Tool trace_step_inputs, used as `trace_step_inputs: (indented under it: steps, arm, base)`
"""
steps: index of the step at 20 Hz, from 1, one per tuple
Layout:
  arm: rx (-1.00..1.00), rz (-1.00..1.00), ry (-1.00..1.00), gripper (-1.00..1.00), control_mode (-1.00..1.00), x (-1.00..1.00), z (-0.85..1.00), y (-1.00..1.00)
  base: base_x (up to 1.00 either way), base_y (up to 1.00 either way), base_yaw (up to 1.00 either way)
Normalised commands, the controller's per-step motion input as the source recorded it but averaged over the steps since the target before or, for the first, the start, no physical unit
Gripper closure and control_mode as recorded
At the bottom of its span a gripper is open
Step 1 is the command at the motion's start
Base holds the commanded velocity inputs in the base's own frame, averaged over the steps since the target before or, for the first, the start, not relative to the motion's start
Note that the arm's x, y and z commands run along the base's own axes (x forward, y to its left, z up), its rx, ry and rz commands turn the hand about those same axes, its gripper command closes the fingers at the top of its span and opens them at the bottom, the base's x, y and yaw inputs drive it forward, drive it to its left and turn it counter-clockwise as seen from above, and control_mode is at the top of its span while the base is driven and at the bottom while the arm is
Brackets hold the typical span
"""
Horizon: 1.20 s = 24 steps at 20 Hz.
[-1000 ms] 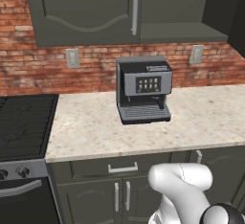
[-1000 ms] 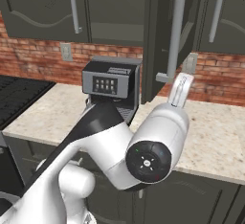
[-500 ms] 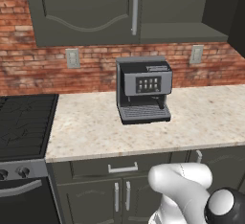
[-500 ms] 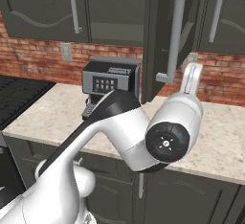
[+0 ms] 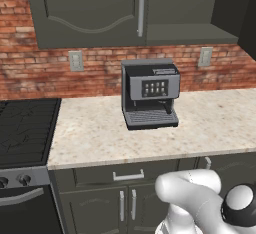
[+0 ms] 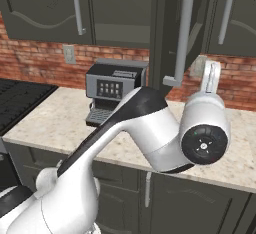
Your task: Close all open cabinet doors.
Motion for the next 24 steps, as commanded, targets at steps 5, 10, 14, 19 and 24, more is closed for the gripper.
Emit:
trace_step_inputs:
  steps: [5,10,14,19,24]
  arm:
    - [0.00,0.06,-0.06,-1.00,-1.00,0.34,0.03,-0.08]
    - [0.00,0.09,-0.08,-1.00,-1.00,0.35,0.04,-0.17]
    - [0.00,0.08,-0.04,-1.00,-1.00,0.37,0.00,-0.17]
    - [0.00,0.07,-0.03,-1.00,-1.00,0.35,0.04,-0.16]
    - [-0.03,0.09,-0.08,-1.00,-1.00,0.18,0.11,-0.06]
  base:
    - [0.00,0.00,0.00]
    - [0.00,0.00,0.00]
    - [0.00,0.00,0.00]
    - [0.00,0.00,0.00]
    - [0.00,0.00,0.00]
